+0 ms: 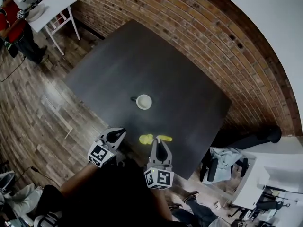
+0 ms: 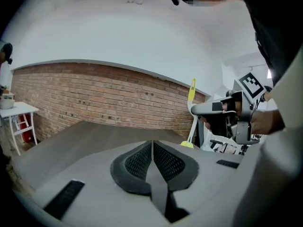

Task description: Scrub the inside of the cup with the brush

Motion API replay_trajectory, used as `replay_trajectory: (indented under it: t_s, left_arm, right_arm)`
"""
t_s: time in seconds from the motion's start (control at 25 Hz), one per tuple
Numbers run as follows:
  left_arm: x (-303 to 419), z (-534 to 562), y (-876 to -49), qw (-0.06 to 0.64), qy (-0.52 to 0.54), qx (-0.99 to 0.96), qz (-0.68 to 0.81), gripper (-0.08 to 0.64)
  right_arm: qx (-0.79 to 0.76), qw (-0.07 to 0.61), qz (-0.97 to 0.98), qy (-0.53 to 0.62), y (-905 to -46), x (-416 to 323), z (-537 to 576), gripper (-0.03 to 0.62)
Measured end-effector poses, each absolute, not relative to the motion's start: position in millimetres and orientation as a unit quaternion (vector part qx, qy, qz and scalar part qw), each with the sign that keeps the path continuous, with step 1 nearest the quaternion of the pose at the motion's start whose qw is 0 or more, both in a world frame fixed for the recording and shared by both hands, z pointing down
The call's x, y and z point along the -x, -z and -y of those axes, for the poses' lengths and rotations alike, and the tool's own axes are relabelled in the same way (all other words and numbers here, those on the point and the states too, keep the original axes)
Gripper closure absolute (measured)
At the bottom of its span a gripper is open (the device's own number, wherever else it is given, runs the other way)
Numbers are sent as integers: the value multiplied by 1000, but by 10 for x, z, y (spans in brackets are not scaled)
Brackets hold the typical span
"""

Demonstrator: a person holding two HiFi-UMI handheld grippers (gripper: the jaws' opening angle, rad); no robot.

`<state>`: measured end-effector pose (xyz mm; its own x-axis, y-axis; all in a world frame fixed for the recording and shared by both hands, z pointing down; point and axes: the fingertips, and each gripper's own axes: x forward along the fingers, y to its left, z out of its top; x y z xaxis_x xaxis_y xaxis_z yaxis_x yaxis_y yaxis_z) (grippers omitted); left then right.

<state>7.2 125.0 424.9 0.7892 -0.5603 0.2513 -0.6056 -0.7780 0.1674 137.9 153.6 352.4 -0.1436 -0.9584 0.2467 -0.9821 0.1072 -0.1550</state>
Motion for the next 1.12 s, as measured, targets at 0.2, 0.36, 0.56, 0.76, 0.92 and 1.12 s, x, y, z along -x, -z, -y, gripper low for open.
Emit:
replay_trajectory:
  t_s: [0.2,0.36,0.56,0.76,0.92,1.12]
  left_arm:
    - [-13,-773,-4413,136,-101,-949,265,518]
    - [52,-363,-4591,123,-122,-957,234,518]
    - [60,-48,-4890,122,-142,-966,179,517]
    - [-70,134,-5223,64,-172,-974,135,517]
    - [-202,330,-5525,50,-195,-970,135,517]
    - [-346,569,-5991,35,-231,-963,135,517]
  right_arm:
    - [-683,47,716,-138,-3575,-1250,-1107,540]
    - [-710,49,688,-141,-3628,-1180,-766,539]
    - [-723,54,676,-130,-3742,-1030,-400,540]
    - [-733,41,667,-123,-3839,-1073,-109,540]
    - [-739,21,661,-129,-3942,-1231,123,540]
    - [-735,24,667,-122,-4136,-1385,435,540]
